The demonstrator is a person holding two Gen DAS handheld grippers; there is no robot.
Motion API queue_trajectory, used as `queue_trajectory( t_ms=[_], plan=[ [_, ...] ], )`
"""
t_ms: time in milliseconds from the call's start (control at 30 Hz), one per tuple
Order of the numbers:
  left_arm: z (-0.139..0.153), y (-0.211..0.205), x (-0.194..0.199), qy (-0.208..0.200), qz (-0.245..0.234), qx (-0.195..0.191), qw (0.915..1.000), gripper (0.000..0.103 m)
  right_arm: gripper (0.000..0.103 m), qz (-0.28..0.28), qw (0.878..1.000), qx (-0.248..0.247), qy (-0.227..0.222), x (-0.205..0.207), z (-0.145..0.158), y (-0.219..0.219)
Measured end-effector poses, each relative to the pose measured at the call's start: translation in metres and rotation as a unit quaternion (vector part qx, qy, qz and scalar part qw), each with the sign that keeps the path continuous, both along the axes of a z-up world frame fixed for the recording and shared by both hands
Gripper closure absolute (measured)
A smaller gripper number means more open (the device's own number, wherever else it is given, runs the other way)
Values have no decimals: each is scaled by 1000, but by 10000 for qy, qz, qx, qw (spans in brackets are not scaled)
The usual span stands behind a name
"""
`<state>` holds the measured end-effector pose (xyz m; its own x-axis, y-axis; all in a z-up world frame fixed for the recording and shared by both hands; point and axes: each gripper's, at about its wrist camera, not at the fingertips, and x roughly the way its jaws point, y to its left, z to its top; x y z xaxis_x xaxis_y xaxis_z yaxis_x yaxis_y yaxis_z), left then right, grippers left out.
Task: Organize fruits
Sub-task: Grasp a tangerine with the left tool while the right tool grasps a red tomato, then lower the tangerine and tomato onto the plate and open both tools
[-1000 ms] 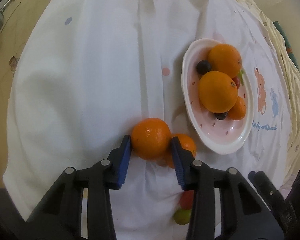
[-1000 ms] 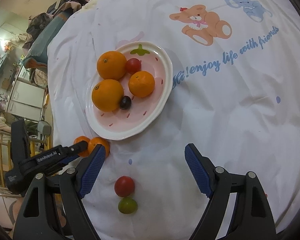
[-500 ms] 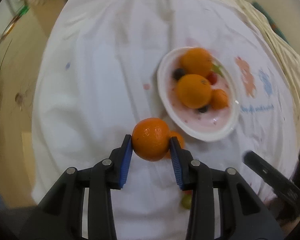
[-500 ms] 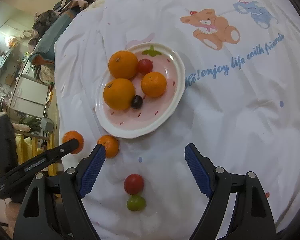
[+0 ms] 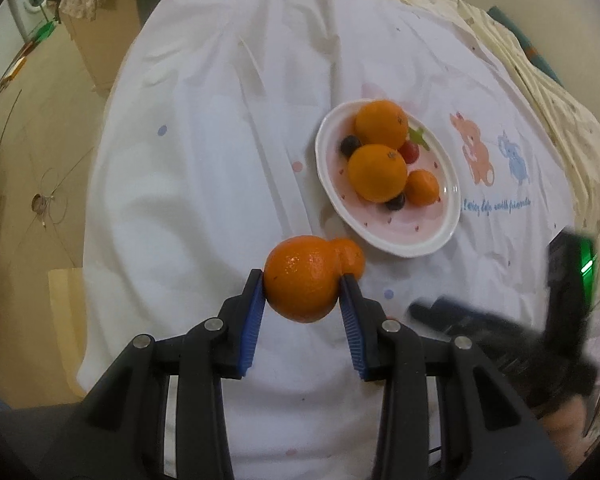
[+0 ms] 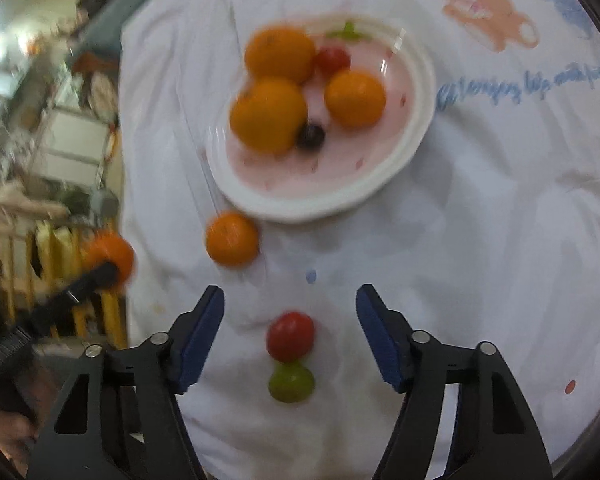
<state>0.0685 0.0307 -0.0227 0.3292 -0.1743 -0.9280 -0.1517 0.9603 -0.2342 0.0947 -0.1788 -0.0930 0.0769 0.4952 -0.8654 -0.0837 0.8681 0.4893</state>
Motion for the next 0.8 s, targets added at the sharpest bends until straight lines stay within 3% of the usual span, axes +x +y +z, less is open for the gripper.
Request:
queue_trajectory(
  t_ms=[67, 133, 300, 800],
  plan=[
    [1, 1, 2, -44, 36, -36, 10000, 70, 45, 246, 9993, -95, 257, -5, -12, 10],
    [2, 0, 2, -67, 53, -78, 9999, 70, 48, 367, 9984, -172, 392, -11, -21, 16],
    [4, -3, 2, -89, -31, -168, 9998, 70, 68, 543, 9974, -264, 401, -13, -27, 28],
    [-2, 11, 1, -62, 232, -53, 9997, 70, 69, 100, 9992, 347, -176, 0, 8, 8]
  ],
)
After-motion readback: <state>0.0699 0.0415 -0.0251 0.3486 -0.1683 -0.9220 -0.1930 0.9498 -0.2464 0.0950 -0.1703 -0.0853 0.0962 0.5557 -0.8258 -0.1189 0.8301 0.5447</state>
